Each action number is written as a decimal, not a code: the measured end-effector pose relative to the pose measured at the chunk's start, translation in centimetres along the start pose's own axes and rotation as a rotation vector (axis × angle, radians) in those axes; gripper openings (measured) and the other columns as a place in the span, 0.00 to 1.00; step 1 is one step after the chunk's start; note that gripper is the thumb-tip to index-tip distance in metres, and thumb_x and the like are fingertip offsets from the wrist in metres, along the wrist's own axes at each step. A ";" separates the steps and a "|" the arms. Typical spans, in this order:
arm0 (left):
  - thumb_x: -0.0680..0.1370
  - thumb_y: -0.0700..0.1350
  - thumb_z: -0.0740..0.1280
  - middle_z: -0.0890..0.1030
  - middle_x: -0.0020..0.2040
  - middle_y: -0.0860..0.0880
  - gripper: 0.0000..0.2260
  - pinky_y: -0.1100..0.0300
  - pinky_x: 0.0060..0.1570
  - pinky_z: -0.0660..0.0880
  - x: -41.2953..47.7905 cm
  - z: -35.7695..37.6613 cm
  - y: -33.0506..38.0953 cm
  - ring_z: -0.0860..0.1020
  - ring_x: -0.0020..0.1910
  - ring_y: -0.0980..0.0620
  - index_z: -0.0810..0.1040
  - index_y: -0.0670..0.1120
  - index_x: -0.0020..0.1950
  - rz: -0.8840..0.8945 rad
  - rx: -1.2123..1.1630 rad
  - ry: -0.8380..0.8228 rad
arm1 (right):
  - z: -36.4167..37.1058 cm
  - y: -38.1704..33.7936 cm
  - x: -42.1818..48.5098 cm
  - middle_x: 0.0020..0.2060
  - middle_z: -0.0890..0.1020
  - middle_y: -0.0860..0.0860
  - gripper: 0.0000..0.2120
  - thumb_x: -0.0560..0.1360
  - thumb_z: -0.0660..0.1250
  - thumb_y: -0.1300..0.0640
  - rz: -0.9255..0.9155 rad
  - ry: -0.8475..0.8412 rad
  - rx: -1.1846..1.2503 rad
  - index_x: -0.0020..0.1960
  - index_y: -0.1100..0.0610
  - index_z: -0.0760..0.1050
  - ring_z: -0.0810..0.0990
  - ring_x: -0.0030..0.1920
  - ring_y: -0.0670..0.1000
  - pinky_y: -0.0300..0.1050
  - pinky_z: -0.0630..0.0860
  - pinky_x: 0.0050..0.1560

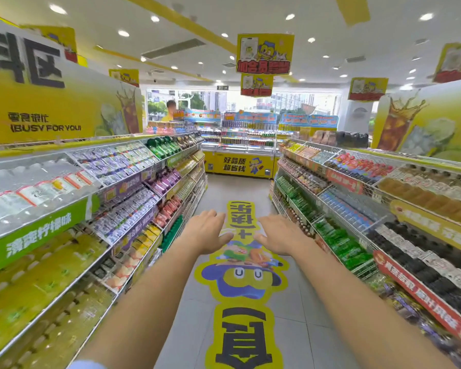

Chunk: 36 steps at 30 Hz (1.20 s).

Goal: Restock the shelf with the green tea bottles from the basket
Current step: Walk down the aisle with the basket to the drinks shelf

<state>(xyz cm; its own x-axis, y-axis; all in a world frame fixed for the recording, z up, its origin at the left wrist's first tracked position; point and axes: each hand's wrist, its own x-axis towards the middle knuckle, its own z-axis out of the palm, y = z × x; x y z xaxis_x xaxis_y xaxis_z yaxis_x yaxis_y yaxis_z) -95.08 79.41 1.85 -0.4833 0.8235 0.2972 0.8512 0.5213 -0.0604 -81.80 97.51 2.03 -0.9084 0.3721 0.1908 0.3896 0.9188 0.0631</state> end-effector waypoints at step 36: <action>0.81 0.62 0.60 0.75 0.65 0.43 0.27 0.46 0.60 0.73 60.5 25.1 -30.2 0.74 0.64 0.42 0.67 0.43 0.72 0.125 -0.019 -0.076 | 18.6 12.2 67.2 0.69 0.72 0.57 0.28 0.83 0.57 0.40 0.089 -0.062 -0.002 0.75 0.58 0.65 0.71 0.69 0.60 0.59 0.74 0.63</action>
<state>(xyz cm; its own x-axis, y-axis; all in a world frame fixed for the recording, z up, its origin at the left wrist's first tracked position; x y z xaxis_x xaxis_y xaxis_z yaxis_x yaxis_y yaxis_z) -155.14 119.14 -2.25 -0.3871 0.8964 0.2159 0.9089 0.4103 -0.0740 -140.90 136.19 -2.58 -0.8776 0.4599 0.1352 0.4696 0.8814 0.0502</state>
